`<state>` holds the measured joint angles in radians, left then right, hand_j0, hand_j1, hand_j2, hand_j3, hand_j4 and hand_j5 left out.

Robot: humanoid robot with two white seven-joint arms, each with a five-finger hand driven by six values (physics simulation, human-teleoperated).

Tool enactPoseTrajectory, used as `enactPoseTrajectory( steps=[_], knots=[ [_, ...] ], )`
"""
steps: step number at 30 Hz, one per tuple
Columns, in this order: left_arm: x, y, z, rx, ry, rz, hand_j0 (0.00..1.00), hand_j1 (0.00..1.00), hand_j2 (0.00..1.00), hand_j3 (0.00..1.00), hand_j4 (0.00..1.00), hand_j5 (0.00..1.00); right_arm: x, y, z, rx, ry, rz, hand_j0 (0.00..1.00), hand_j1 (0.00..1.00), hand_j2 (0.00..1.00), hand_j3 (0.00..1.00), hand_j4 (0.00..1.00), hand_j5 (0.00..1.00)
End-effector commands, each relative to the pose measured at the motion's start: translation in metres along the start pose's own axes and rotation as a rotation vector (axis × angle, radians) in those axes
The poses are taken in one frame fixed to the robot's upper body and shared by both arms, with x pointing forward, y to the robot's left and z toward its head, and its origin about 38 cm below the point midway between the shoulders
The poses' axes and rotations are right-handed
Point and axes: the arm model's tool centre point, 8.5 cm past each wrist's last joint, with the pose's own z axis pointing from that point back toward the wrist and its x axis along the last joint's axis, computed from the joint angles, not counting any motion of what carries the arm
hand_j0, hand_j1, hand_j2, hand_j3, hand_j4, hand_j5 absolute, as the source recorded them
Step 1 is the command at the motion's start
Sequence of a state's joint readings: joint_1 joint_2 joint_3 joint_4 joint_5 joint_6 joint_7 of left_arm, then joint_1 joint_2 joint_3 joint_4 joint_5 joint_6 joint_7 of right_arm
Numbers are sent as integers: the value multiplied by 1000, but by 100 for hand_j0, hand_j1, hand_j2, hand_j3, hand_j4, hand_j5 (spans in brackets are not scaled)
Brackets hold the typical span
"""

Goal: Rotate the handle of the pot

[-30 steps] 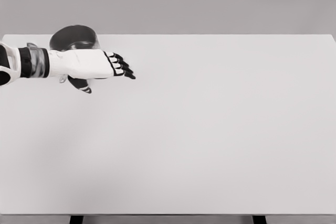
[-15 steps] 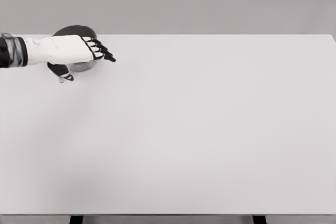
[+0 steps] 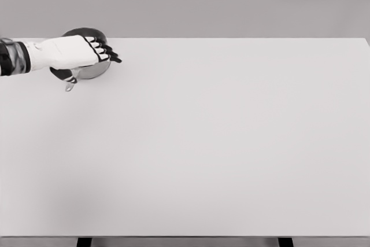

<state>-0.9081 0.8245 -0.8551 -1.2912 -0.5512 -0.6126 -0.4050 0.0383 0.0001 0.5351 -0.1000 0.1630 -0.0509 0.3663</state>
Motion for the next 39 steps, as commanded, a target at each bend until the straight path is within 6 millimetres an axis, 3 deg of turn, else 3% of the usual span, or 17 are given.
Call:
enactPoseTrajectory(
  steps=[1,11,15,23,30,39],
  knots=[
    [-2,-1,2,-3,9,-5,100,100,100,100,100,100,0,0,0,0,1,0,100,100,100,100,100,100],
    [-4,1,5,3,14,-4,100,100,100,100,100,100,0,0,0,0,1,0,100,100,100,100,100,100],
    [9,10,-15,42,-33,8,100,100,100,100,100,100,0,0,0,0,1,0,100,100,100,100,100,100],
    [10,-3,-16,2,-27,2,100,100,100,100,100,100,0,0,0,0,1,0,100,100,100,100,100,100],
    [4,-11,-11,-43,5,-40,100,100,100,100,100,100,0,0,0,0,1,0,100,100,100,100,100,100],
    [-18,-26,8,-60,74,-3,100,100,100,100,100,100,0,0,0,0,-1,0,100,100,100,100,100,100]
  ],
)
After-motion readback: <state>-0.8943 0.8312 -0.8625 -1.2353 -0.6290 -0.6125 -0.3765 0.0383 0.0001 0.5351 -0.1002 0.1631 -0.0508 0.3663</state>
